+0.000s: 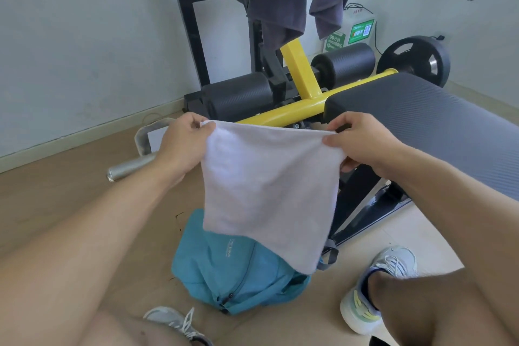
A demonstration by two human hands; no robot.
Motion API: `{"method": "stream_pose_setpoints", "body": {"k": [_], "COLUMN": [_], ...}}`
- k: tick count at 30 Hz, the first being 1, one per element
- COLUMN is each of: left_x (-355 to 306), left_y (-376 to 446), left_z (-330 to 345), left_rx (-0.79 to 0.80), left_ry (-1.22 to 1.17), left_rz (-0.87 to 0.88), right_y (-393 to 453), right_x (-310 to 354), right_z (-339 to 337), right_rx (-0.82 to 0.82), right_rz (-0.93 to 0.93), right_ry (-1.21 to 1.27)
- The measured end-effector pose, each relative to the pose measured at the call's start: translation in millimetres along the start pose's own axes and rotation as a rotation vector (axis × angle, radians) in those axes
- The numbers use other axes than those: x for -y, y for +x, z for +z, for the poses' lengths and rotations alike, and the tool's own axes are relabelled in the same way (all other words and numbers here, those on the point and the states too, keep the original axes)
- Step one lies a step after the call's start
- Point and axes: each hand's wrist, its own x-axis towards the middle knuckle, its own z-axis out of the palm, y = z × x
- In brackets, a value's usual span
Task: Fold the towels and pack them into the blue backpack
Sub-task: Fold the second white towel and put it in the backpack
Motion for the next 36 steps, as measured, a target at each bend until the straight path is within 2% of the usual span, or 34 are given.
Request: {"method": "stream_pose_setpoints", "body": {"k": [2, 5, 9, 12, 15, 19, 22, 26, 36], "left_x": [-2.3, -11.0, -21.1, -29.9, -38.2, -39.7, -37.8, -35.4, -38.9], "left_y": [-4.5, -13.6, -30.8, -44.3, -50.9, -52.9, -52.7, -48.7, -53.1], "left_z": [8.3, 19.6, 31.0, 35.9, 37.5, 36.1, 36.6, 35.2, 32.2], "left_rx": [-0.006, 0.030, 0.235, 0.337, 0.333, 0.368, 0.387, 0.393, 0.473], "left_ry": [0.063, 0.103, 0.031, 0.027, 0.000, -0.060, -0.092, -0.129, -0.193], "left_rz": [0.053, 0.128, 0.210, 0.271, 0.281, 0.245, 0.222, 0.205, 0.196], "right_y": [-6.2, -22.5, -40.9, -47.1, -46.3, -40.5, -36.1, -32.3, -30.5], "right_x": [4.5, 15.3, 27.8, 28.4, 24.4, 23.6, 22.4, 20.1, 16.0], "right_z": [6.4, 18.1, 31.5, 37.4, 38.1, 36.7, 35.3, 32.3, 29.8], "right_rx": [0.055, 0.169, 0.360, 0.426, 0.305, 0.051, -0.051, -0.106, -0.104], "right_rz": [0.006, -0.091, -0.219, -0.278, -0.419, -0.454, -0.487, -0.573, -0.616], "right_ry": [-0.070, -0.078, -0.094, -0.136, -0.216, -0.266, -0.332, -0.366, -0.363]}}
